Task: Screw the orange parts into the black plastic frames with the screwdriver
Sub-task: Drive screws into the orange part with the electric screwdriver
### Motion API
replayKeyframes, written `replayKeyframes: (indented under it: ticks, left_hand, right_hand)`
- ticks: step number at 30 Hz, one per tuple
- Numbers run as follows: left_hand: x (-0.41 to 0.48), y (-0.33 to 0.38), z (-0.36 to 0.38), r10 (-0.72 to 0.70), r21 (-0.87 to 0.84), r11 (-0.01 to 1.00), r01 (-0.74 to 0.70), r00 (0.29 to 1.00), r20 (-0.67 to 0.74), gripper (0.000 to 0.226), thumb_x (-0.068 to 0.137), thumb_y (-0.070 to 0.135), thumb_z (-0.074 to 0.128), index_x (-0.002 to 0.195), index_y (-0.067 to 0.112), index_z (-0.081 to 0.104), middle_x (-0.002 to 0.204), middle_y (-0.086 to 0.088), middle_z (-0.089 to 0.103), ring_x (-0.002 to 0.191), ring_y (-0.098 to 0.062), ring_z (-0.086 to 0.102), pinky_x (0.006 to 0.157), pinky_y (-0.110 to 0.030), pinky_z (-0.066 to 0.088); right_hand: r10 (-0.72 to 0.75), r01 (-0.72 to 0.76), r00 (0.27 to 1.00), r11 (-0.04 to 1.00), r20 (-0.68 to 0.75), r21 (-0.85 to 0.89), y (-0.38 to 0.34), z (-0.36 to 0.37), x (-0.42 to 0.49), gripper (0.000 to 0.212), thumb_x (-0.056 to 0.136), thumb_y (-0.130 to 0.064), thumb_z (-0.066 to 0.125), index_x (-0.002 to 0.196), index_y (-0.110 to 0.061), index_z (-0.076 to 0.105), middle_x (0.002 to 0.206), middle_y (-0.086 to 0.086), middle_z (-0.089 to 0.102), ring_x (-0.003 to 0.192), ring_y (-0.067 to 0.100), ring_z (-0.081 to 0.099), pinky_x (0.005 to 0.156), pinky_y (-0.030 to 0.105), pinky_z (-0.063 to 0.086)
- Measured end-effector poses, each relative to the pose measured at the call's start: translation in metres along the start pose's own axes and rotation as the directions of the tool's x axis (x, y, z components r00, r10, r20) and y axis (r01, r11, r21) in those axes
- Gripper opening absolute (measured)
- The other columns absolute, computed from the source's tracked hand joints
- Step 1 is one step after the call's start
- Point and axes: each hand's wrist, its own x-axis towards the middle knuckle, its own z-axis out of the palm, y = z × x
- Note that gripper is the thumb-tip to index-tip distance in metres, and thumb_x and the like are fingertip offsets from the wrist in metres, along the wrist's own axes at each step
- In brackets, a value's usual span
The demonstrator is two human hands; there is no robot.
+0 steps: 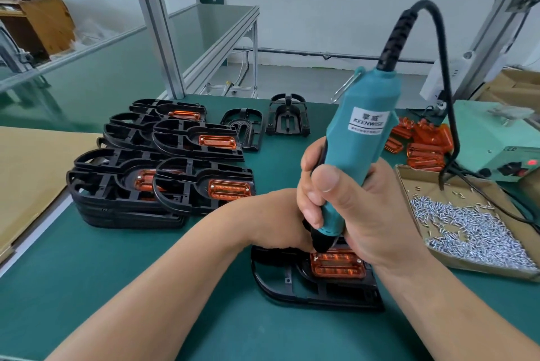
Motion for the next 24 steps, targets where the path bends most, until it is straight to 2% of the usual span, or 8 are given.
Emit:
replayKeyframes:
  ticks: [3, 5, 9, 14, 16, 18, 21, 24]
  left_hand:
    - [0.0, 0.001, 0.0, 0.011, -0.003, 1.0, -0.011, 1.0, 0.005, 0.043, 0.095, 0.01, 0.065, 0.063, 0.033, 0.045, 0.065, 0.013, 0.052, 0.057, 0.003, 0.049, 0.057, -0.011, 0.039]
    - [-0.001, 0.001, 0.001, 0.018, -0.009, 1.0, -0.018, 1.0, -0.003, 0.046, 0.096, 0.008, 0.062, 0.062, 0.032, 0.044, 0.057, 0.015, 0.052, 0.053, 0.006, 0.049, 0.053, -0.009, 0.038]
    - [-0.001, 0.001, 0.002, -0.004, 0.015, 1.0, 0.005, 1.0, -0.004, 0.04, 0.099, 0.006, 0.057, 0.065, 0.023, 0.044, 0.068, 0.006, 0.052, 0.063, -0.012, 0.043, 0.062, -0.024, 0.041]
    - [-0.004, 0.003, 0.001, -0.019, 0.006, 1.0, 0.019, 1.0, -0.004, 0.038, 0.1, 0.002, 0.052, 0.066, 0.017, 0.045, 0.066, 0.0, 0.047, 0.057, -0.009, 0.04, 0.053, -0.014, 0.038]
    - [-0.003, 0.003, 0.001, -0.008, -0.001, 1.0, 0.008, 1.0, 0.001, 0.025, 0.101, 0.005, 0.053, 0.076, 0.01, 0.054, 0.077, -0.008, 0.056, 0.069, -0.021, 0.047, 0.067, -0.027, 0.048]
    - [-0.004, 0.004, 0.001, 0.011, 0.0, 1.0, -0.011, 1.0, -0.009, 0.028, 0.101, 0.007, 0.054, 0.075, 0.017, 0.053, 0.077, -0.003, 0.055, 0.076, -0.022, 0.049, 0.079, -0.039, 0.048]
    - [-0.005, 0.005, 0.0, 0.031, -0.021, 0.999, -0.032, 0.999, -0.032, 0.028, 0.098, 0.006, 0.054, 0.074, 0.021, 0.049, 0.075, 0.002, 0.053, 0.069, -0.006, 0.048, 0.069, -0.027, 0.047]
    - [-0.008, 0.006, -0.001, 0.017, -0.06, 0.998, -0.018, 0.999, -0.028, 0.018, 0.093, 0.001, 0.053, 0.08, 0.013, 0.049, 0.078, -0.007, 0.053, 0.069, -0.014, 0.044, 0.063, -0.023, 0.045]
  right_hand:
    - [0.004, -0.003, 1.0, 1.0, 0.014, -0.019, 0.001, -0.001, 0.001, 0.031, 0.097, -0.042, 0.077, 0.1, -0.014, 0.062, 0.068, 0.001, 0.056, 0.051, 0.028, 0.048, 0.054, 0.032, 0.042]
    - [0.009, -0.008, 1.0, 0.999, 0.027, -0.031, 0.001, -0.002, 0.002, 0.031, 0.098, -0.04, 0.076, 0.094, -0.014, 0.06, 0.067, 0.003, 0.055, 0.051, 0.03, 0.047, 0.055, 0.032, 0.041]
    - [0.039, -0.037, 0.997, 0.999, 0.067, -0.032, 0.001, -0.002, 0.003, 0.036, 0.098, -0.041, 0.076, 0.087, -0.013, 0.056, 0.065, 0.006, 0.052, 0.05, 0.029, 0.047, 0.056, 0.03, 0.041]
    - [0.041, -0.042, 0.991, 0.999, 0.125, 0.007, 0.003, -0.004, 0.001, 0.032, 0.097, -0.036, 0.077, 0.095, -0.01, 0.059, 0.067, 0.004, 0.055, 0.05, 0.027, 0.048, 0.056, 0.029, 0.044]
    - [0.033, -0.038, 0.993, 0.998, 0.113, 0.043, 0.005, -0.005, -0.001, 0.033, 0.095, -0.042, 0.079, 0.103, -0.013, 0.063, 0.068, 0.003, 0.056, 0.051, 0.025, 0.049, 0.057, 0.029, 0.044]
    - [0.015, -0.021, 0.996, 0.997, 0.089, 0.068, 0.004, -0.005, -0.002, 0.043, 0.093, -0.05, 0.079, 0.107, -0.013, 0.064, 0.069, 0.003, 0.056, 0.051, 0.026, 0.05, 0.057, 0.03, 0.044]
    - [-0.052, 0.048, 0.994, 0.998, 0.099, 0.042, 0.001, -0.004, -0.005, 0.045, 0.095, -0.052, 0.074, 0.111, -0.012, 0.063, 0.071, 0.002, 0.059, 0.051, 0.029, 0.052, 0.058, 0.029, 0.045]
    - [-0.091, 0.095, 0.987, 0.995, 0.135, -0.023, -0.002, -0.003, -0.009, 0.043, 0.097, -0.048, 0.073, 0.113, -0.009, 0.063, 0.073, 0.0, 0.063, 0.054, 0.029, 0.057, 0.061, 0.029, 0.048]
